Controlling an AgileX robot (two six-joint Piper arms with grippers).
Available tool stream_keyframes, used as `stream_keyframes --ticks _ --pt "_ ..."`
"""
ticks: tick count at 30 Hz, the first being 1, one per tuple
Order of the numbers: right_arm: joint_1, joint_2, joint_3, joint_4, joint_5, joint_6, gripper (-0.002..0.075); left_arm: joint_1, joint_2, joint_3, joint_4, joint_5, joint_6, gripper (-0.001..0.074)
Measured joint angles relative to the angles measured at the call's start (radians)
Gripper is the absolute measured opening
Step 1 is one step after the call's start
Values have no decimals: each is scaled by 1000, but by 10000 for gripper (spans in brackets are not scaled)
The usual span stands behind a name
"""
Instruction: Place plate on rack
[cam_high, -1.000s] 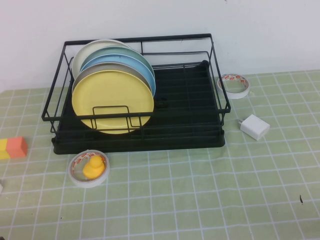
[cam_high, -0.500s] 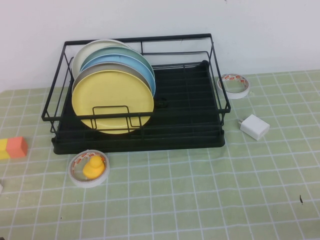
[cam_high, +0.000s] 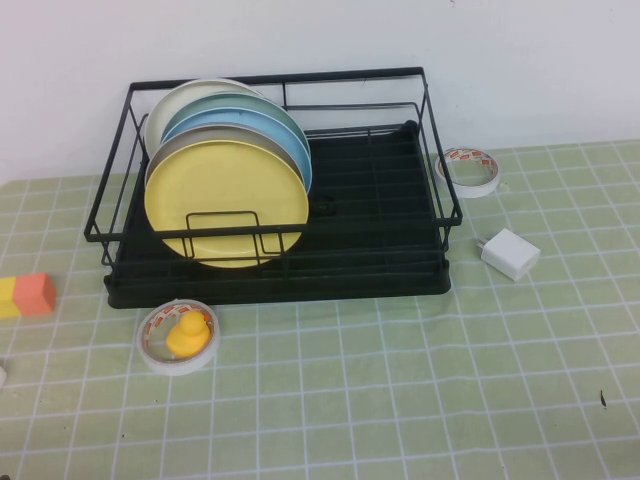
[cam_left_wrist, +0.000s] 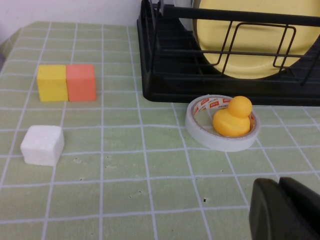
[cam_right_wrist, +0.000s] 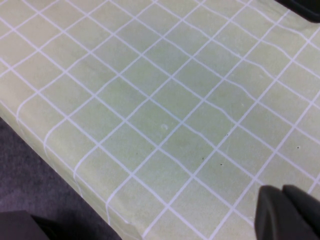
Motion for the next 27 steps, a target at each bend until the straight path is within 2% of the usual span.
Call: stream_keyframes --ticks 27 --pt "0 0 0 2 0 0 -2 0 0 0 -2 0 42 -1"
